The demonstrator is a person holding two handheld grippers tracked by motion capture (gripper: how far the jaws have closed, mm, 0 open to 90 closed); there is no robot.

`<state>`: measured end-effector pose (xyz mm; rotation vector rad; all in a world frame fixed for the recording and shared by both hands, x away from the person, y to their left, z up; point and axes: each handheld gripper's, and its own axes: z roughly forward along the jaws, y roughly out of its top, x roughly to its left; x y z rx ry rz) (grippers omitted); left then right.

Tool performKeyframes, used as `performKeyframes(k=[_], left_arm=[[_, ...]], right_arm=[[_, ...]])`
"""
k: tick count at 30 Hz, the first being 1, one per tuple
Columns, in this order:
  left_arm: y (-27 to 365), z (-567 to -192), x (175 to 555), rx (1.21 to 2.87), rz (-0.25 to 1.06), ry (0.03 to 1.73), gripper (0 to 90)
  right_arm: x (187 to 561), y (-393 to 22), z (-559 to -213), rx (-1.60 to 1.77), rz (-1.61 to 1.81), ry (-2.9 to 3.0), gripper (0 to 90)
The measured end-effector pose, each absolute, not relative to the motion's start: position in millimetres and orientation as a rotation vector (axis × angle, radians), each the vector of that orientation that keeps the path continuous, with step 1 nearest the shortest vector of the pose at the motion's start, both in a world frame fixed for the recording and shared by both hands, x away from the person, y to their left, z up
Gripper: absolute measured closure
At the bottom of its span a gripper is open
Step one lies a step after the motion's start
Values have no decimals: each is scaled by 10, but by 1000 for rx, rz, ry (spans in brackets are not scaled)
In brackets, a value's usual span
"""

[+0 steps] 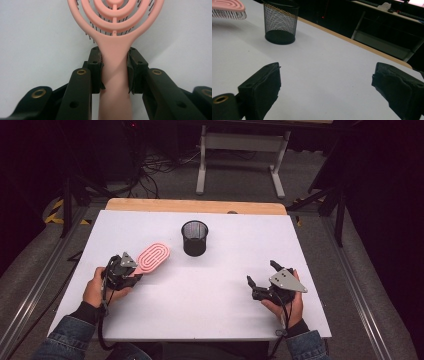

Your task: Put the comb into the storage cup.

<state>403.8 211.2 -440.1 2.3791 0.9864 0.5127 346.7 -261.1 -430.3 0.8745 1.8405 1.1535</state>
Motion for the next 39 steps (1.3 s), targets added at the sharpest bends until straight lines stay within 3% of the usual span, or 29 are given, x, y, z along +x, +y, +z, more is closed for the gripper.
performKeyframes(k=[23, 39], left_arm=[[2161, -4252, 3860, 2157, 724, 901, 696], [2026, -4096, 3694, 2040, 752, 754, 696]], right_arm=[[3532, -2673, -4292, 920, 1215, 1824, 79], [3649, -2441, -4080, 863, 1352, 1868, 64]])
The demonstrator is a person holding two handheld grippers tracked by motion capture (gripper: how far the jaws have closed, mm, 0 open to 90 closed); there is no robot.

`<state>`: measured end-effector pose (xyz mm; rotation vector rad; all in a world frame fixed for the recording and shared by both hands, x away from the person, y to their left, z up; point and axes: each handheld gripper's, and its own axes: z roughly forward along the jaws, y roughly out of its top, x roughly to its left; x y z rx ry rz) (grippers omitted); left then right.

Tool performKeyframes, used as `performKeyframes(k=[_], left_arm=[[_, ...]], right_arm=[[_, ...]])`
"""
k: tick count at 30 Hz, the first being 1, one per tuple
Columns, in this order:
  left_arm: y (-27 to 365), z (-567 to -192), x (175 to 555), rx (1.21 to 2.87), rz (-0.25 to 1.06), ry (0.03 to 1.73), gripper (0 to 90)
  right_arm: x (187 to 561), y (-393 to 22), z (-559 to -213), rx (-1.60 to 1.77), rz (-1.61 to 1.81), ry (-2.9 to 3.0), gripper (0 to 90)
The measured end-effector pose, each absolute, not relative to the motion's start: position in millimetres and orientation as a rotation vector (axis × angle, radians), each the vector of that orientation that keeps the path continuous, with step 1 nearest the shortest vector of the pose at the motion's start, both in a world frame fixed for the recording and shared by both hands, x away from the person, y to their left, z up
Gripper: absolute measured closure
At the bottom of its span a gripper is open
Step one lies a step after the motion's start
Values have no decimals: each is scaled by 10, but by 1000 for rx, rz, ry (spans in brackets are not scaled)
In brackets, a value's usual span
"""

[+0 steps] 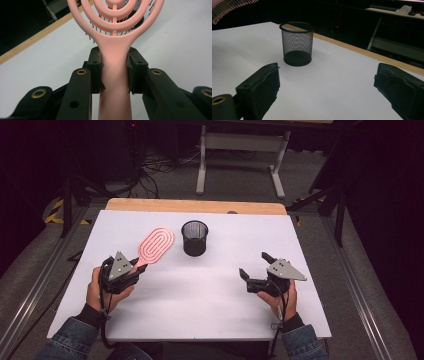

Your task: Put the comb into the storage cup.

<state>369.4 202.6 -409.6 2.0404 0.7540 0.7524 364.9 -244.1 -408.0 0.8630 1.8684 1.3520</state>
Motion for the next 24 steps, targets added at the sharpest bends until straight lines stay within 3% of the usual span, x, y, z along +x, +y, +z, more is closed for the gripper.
performKeyframes(k=[24], left_arm=[[1498, -4223, 3634, 2019, 761, 564, 696]], right_arm=[[3914, -1717, -3881, 840, 1618, 2009, 36]])
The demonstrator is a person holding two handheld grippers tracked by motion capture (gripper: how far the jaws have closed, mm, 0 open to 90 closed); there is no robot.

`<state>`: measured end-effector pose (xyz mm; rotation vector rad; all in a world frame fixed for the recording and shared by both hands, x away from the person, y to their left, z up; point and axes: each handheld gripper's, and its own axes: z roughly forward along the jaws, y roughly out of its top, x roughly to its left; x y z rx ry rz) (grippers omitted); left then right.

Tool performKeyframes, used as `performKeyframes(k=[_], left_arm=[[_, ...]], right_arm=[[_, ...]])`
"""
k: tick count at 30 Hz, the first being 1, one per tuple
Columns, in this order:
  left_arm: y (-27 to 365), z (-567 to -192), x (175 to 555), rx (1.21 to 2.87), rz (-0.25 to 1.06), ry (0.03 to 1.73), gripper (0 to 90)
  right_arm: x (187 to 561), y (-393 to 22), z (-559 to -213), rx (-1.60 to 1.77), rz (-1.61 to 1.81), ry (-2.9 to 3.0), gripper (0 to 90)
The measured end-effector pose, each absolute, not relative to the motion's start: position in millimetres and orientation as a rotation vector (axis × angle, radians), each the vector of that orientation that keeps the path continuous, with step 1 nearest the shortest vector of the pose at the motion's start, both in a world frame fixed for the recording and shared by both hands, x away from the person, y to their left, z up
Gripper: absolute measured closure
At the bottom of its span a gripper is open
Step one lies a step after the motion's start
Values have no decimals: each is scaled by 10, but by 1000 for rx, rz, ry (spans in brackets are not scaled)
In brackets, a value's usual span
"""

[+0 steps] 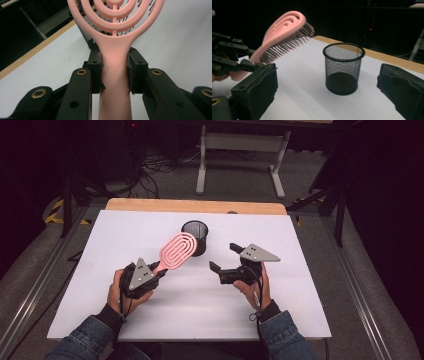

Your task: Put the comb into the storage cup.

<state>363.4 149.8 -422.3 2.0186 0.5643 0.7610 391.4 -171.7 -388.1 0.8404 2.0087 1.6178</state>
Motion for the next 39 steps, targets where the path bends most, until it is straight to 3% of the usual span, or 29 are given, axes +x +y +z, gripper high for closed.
performKeyframes(k=[25, 27, 36, 39], left_arm=[[934, -4351, 3553, 2063, 776, 424, 696], [926, -4355, 3555, 2068, 776, 419, 696], [905, -4398, 3595, 2100, 770, 429, 697], [893, -4397, 3589, 2096, 784, 415, 697]], right_arm=[[3937, -1567, -4037, 891, 1851, 2185, 51], [3932, -1561, -4040, 887, 1846, 2188, 98], [3911, -1604, -4035, 845, 1944, 2175, 471], [3866, -1585, -4014, 799, 1975, 2187, 513]])
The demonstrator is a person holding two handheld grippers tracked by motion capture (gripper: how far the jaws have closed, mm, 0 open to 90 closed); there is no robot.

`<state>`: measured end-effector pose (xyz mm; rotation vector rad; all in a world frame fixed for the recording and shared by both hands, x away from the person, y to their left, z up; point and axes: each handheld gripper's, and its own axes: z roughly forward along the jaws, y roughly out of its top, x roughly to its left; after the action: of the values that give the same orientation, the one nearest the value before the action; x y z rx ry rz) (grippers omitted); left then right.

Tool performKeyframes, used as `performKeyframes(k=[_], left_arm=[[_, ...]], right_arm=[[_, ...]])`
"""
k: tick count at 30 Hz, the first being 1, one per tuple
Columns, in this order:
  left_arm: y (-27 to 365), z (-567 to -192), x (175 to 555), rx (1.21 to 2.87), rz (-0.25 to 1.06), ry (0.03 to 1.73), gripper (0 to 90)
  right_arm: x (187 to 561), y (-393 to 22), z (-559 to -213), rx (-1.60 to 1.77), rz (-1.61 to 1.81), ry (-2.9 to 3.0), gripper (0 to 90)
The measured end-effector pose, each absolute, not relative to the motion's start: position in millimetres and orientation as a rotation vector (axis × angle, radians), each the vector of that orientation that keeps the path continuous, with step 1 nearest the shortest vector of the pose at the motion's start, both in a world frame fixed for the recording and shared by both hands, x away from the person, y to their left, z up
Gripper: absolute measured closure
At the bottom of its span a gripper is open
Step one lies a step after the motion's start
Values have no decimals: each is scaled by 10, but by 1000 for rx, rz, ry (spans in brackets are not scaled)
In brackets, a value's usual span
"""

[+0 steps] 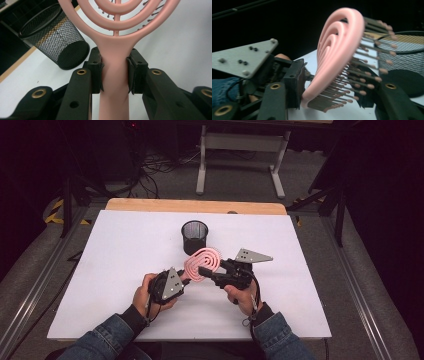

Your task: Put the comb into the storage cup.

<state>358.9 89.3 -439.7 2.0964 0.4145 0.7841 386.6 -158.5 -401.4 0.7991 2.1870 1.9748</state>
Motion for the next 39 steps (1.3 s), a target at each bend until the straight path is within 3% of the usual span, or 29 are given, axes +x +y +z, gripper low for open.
performKeyframes(k=[7, 15, 34, 39], left_arm=[[906, -4393, 3599, 2090, 789, 421, 709], [898, -4399, 3598, 2077, 794, 417, 706], [900, -4404, 3606, 2080, 756, 400, 564], [900, -4406, 3612, 2074, 741, 409, 474]], right_arm=[[3796, -1547, -4012, 760, 1990, 2180, 628], [3752, -1535, -4000, 742, 1974, 2151, 630], [3712, -1554, -3965, 700, 1948, 2132, 632], [3704, -1561, -3955, 693, 1942, 2127, 632]])
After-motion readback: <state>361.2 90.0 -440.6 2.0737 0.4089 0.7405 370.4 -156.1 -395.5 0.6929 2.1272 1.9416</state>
